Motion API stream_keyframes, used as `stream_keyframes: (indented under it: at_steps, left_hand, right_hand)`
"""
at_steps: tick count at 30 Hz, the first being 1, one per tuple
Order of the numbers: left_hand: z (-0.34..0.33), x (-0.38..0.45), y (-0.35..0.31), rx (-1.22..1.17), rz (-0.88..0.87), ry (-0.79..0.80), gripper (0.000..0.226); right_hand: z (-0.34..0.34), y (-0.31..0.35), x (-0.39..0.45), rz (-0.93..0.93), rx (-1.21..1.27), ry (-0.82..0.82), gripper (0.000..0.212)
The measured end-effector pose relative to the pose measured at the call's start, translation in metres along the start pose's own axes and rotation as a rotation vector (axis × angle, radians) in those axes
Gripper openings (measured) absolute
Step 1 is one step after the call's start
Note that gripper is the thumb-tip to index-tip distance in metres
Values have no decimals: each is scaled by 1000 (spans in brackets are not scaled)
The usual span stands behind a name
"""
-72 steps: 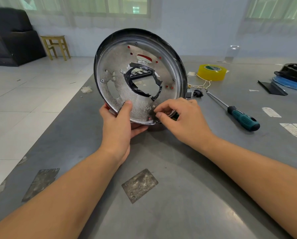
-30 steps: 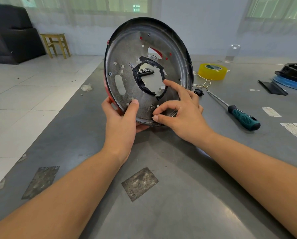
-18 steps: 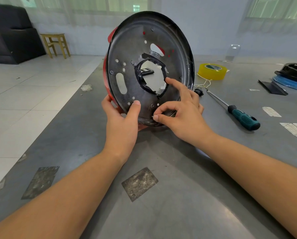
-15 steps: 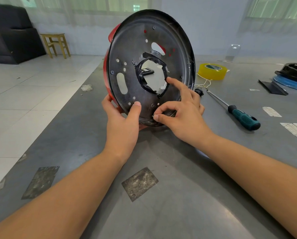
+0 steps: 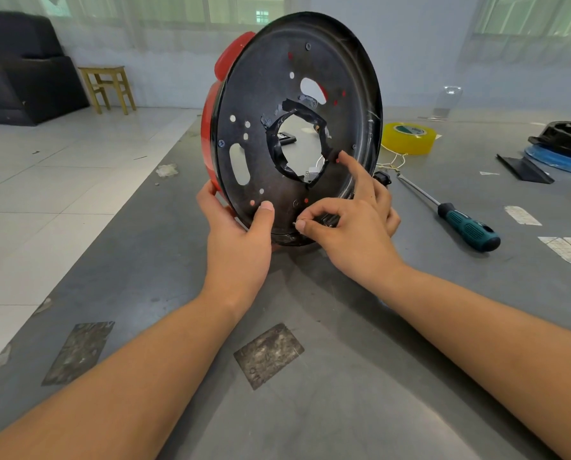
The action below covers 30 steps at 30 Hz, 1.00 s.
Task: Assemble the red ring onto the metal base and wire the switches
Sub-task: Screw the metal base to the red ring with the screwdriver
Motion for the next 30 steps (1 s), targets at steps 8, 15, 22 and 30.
stream_keyframes:
  at_steps: [8, 15, 22, 30]
  left_hand:
    - [0, -3, -1, 24, -17, 22, 65]
    - [1, -4, 0, -41, 8, 28, 60]
    - [0, -5, -1, -33, 10, 35, 58]
    - [-2, -6, -2, -133, 27, 26, 58]
  right_hand:
    - [-3, 2, -2, 52, -142, -123, 6]
    - [-4, 1, 0, 164, -240, -154, 5]
    - [-7, -2, 5, 80, -151, -84, 11]
    - [-13, -7, 10, -167, 214, 20, 16]
Point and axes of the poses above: each hand's wrist, its own x-axis towards the middle knuckle, its own z-axis out of the back of the hand, y = z × x, the point moved 1 cm from there along x, towards the middle knuckle, and after that the axes turned 5 degrees about y, right-handed, at the moved point
